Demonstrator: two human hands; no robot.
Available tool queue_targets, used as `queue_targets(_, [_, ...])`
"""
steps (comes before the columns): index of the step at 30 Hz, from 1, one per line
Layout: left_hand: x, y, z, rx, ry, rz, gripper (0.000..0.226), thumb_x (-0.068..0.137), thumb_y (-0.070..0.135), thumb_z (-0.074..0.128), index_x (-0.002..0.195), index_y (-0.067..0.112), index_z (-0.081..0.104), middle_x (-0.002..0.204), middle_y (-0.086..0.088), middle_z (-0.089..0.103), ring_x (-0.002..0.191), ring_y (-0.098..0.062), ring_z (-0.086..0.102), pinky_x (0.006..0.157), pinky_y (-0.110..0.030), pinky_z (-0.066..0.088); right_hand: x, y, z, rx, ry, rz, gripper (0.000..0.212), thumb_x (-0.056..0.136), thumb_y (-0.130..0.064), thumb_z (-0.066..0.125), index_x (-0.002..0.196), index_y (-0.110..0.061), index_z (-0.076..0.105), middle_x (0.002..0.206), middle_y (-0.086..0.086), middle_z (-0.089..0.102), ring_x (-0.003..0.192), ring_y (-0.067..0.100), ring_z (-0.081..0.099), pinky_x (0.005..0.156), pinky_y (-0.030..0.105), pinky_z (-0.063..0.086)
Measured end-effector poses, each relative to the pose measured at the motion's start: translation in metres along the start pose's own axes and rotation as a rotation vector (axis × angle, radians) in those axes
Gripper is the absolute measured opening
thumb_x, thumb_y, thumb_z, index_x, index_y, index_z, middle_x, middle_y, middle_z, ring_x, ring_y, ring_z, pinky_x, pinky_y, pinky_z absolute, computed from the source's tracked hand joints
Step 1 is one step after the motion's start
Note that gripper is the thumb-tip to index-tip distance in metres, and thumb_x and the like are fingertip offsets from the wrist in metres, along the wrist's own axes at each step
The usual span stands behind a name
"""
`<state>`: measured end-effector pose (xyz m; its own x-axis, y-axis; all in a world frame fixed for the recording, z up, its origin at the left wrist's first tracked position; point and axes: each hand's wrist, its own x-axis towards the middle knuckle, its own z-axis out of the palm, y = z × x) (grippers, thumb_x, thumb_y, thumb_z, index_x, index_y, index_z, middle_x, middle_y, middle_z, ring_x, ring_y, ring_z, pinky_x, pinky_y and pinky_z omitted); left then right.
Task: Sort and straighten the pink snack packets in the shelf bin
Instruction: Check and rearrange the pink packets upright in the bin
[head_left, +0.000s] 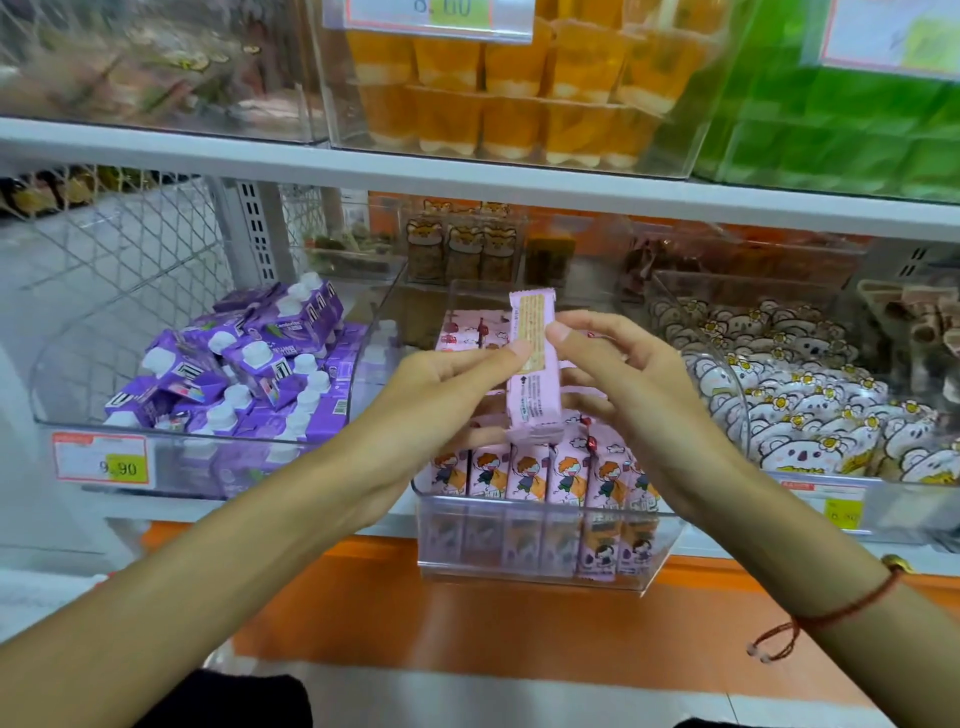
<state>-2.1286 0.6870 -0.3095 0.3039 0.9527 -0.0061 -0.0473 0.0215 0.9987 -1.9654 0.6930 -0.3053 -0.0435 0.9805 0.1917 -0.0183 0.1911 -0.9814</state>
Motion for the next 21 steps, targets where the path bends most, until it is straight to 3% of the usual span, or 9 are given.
queue_targets(3, [0.0002, -0.0004, -0.0009, 0.046, 0.036, 0.029, 0.031, 0.090, 0.036, 0.059, 0.116, 0.022, 0.068, 0.095, 0.005, 0.076, 0.083, -0.001, 0.071, 0.060, -0.010, 0.051, 0.0015, 0.0007, -0.0018, -0.008, -0.058, -0.016, 0.034, 0.089, -0.022, 0.064, 0.123, -0.022, 0.059, 0.104, 0.008, 0.072, 0.091, 0.019, 0.069, 0.073, 0.021, 0.056])
queue_targets(8, [0.0018, -0.0004, -0.0041, 0.269, 0.115, 0.337, 0.033, 0.087, 0.014, 0.066, 0.116, 0.027, 0.060, 0.115, 0.011, 0.066, 0.104, 0.002, 0.063, 0.089, -0.011, 0.048, 0.0018, 0.0001, -0.0061, -0.070, -0.168, -0.213, 0.043, 0.089, -0.005, 0.063, 0.120, -0.034, 0.057, 0.114, 0.000, 0.067, 0.108, 0.015, 0.063, 0.090, 0.027, 0.051])
queue_targets(12, [0.0014, 0.0006, -0.0049, 0.290, 0.105, 0.422, 0.037, 0.087, 0.001, 0.064, 0.114, 0.025, 0.056, 0.118, 0.010, 0.064, 0.111, 0.001, 0.059, 0.095, -0.012, 0.045, -0.0008, 0.0005, -0.0051, -0.109, -0.206, -0.342, 0.040, 0.088, -0.002, 0.064, 0.118, -0.027, 0.055, 0.120, 0.000, 0.063, 0.116, 0.015, 0.058, 0.094, 0.024, 0.047])
queue_targets(17, [0.0032, -0.0021, -0.0059, 0.278, 0.063, 0.418, 0.039, 0.091, -0.001, 0.058, 0.126, 0.016, 0.053, 0.126, 0.005, 0.061, 0.116, -0.001, 0.057, 0.098, -0.013, 0.043, -0.0036, 0.0003, -0.0030, -0.137, -0.195, -0.367, 0.038, 0.087, -0.002, 0.065, 0.116, -0.025, 0.055, 0.117, 0.004, 0.061, 0.113, 0.015, 0.057, 0.092, 0.024, 0.049])
queue_targets(21, [0.0057, -0.0048, -0.0050, 0.141, -0.040, 0.300, 0.039, 0.096, 0.000, 0.047, 0.132, 0.015, 0.053, 0.129, 0.003, 0.063, 0.118, -0.003, 0.058, 0.096, -0.015, 0.046, -0.0052, -0.0008, 0.0001, -0.215, -0.126, -0.431, 0.040, 0.081, -0.008, 0.073, 0.113, -0.028, 0.059, 0.101, -0.006, 0.062, 0.094, 0.011, 0.059, 0.081, 0.020, 0.050])
